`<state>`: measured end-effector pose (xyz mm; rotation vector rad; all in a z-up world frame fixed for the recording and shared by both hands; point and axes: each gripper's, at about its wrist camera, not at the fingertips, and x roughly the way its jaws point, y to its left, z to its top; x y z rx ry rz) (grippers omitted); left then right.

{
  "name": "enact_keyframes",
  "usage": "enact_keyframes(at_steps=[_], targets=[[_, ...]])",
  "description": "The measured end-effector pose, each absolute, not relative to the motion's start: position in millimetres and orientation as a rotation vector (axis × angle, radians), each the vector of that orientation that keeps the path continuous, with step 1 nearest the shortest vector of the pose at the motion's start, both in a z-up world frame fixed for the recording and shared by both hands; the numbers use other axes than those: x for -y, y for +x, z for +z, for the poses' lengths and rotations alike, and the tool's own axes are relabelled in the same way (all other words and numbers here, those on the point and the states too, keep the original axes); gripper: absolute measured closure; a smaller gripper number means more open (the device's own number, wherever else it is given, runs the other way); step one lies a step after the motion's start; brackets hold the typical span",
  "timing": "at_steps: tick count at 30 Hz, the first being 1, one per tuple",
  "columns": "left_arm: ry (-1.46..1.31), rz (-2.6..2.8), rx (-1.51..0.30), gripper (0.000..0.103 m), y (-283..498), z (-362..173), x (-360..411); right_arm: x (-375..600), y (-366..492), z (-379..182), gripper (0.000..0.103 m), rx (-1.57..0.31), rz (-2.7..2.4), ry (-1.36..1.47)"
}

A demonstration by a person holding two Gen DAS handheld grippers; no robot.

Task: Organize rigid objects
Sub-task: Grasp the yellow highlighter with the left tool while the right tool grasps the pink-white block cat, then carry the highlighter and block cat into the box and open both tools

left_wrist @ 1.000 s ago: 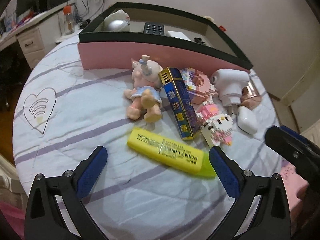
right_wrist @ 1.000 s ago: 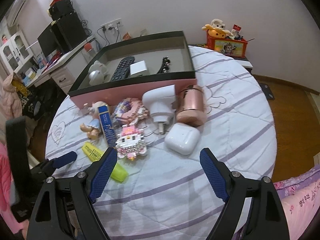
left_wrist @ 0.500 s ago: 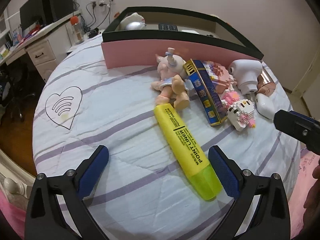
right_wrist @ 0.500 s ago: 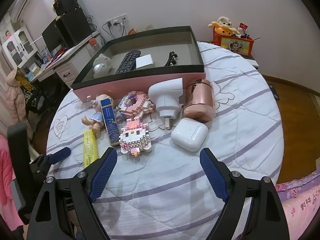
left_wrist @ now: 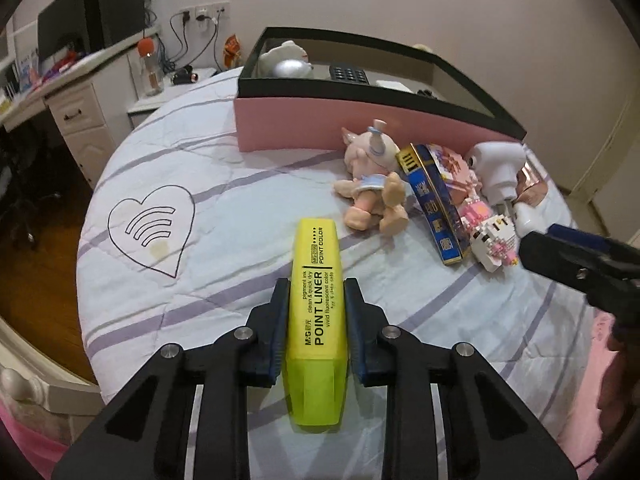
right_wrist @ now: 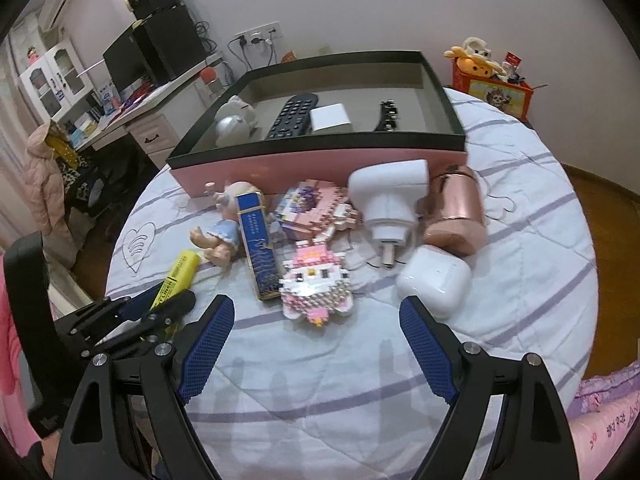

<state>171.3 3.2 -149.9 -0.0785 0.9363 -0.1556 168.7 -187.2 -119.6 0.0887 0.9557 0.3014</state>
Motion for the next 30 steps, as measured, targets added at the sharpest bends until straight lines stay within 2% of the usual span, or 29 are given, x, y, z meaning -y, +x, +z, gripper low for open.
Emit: enact_keyframes(at_steps=[3,7,9,12,13,14,22,30], targets=[[-0.062,-0.159,-0.927,0.077,170.1,-150.9,-0.3,179.6,173.0,-125.5,0.018,-0.967,0.298,0.067],[-0.065,-0.166,-0.921,0.076,171.0,-151.6,0.1,176.2,177.9,-136.3,0.027,-0.984,0.288,0.054],[-0.068,-0.171,-0.918,0.077,172.0,-151.9,-0.9,171.9,182.0,-145.6,0.036,-0.999,0.287,0.031],[-0.090,-0.178,-0.920,0.077,172.7,-151.8,-3.9,170.1,183.7,-151.6,0.039,-0.981,0.279,0.019],[-0.098,-0.180,-0.922,0.077,172.6,-151.5,-5.0,170.2,183.0,-151.3,0.046,-0.980,0.277,0.020],[-0.100,-0.182,-0.924,0.077,172.2,-151.4,-5.5,170.9,182.7,-150.1,0.058,-0.978,0.271,0.019],[-0.118,-0.192,-0.930,0.077,169.9,-144.7,-10.6,177.0,173.8,-139.2,0.058,-0.972,0.277,0.025],[-0.117,-0.194,-0.888,0.077,171.0,-113.0,-13.3,182.7,165.3,-98.2,0.058,-0.889,0.296,0.041]])
